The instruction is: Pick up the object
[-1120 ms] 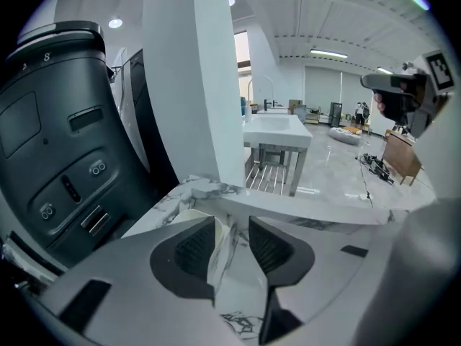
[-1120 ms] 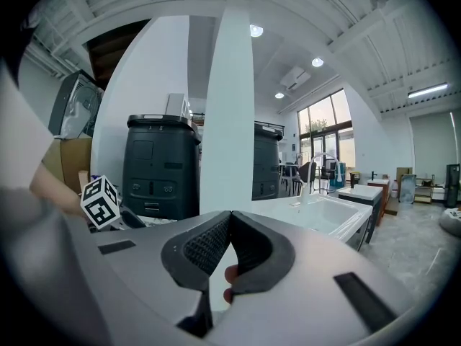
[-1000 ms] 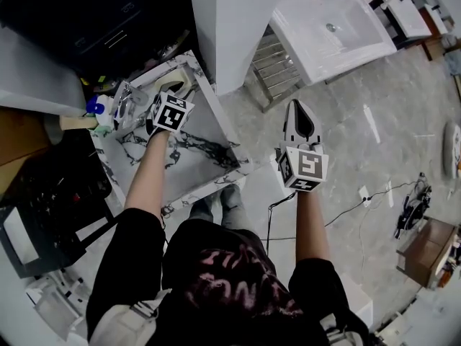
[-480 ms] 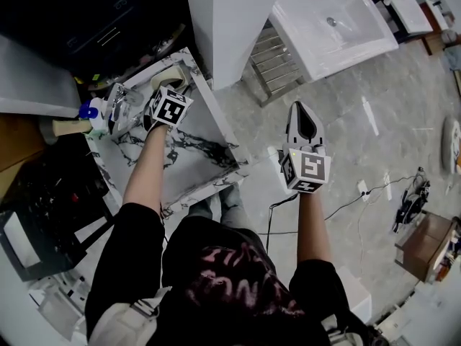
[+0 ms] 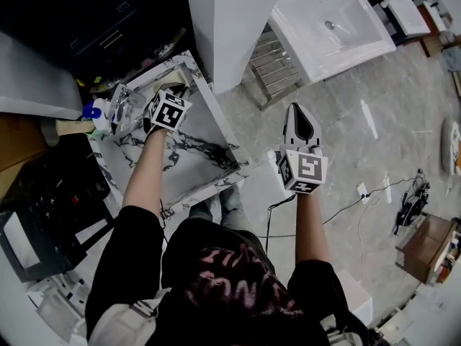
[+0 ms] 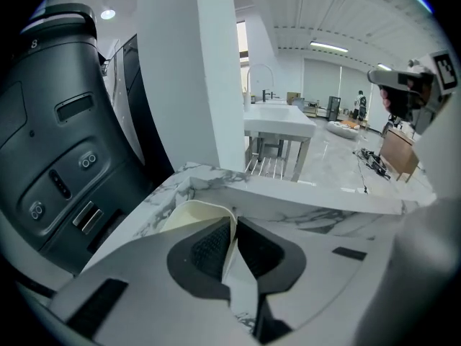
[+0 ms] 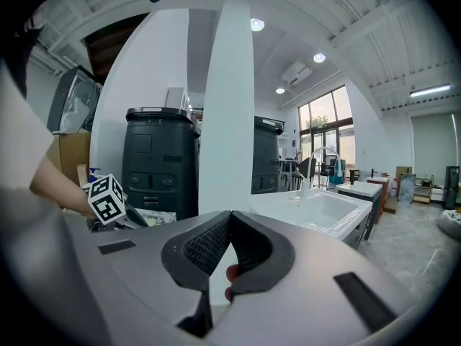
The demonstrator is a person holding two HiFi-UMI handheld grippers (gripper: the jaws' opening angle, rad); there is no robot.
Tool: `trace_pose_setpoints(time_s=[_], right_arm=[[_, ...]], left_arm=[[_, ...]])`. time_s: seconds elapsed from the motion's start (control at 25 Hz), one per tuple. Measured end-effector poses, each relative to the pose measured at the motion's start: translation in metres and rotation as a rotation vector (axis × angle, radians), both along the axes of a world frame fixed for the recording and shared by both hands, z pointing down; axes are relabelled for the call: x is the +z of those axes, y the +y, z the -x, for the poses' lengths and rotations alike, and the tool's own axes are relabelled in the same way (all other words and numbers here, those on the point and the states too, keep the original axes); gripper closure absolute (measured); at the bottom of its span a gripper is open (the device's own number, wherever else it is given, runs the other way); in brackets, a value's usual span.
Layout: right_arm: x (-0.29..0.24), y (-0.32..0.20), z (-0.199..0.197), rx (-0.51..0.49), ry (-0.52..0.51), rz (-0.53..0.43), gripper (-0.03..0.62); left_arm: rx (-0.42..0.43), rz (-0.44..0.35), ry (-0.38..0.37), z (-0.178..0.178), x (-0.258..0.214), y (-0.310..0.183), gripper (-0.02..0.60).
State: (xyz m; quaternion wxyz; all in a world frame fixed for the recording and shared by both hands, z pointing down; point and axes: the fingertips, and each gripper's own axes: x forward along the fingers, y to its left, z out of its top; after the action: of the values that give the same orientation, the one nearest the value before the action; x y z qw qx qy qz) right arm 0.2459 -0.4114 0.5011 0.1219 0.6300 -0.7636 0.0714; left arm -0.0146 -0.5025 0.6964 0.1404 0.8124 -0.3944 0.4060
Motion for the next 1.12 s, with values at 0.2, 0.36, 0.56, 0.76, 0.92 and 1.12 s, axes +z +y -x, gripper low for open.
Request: trace_pose_setpoints(time_s=[0.2,0.36,0.56,0.76,0.92,1.12], right_arm=[[-0.009,0.004,0.006,-0.006,-0.004,-0.019,0.58],[-0.019,0.009,0.009,-0.009,-0.017,-0.04,0.58],[-0.031,0.016,0.019,-0.022,-0.027,-0.065,0.58],[-0.049,0.021,0.03,-0.03,-0.055,-0.1,0.58],[-0.059,0.024,0.031,-0.038,-0.05,-0.126,0.58],[-0.077,0.028,0.04,-0.053,-0.069,-0.141,0.58]], left_arm=[[-0.014,-0.05,0.038,0.002,-0.023,0.004,0.54],[-0.03,-0.093,0.074,0.002,-0.051,0.012,0.54],[-0.027,-0.181,0.117,-0.003,-0.092,0.025,0.541],[-0.017,-0.255,0.14,-0.012,-0.13,0.044,0.541],[-0.051,-0.29,0.206,-0.017,-0.159,0.059,0.541],[-0.069,-0.349,0.26,-0.022,-0.198,0.077,0.541]])
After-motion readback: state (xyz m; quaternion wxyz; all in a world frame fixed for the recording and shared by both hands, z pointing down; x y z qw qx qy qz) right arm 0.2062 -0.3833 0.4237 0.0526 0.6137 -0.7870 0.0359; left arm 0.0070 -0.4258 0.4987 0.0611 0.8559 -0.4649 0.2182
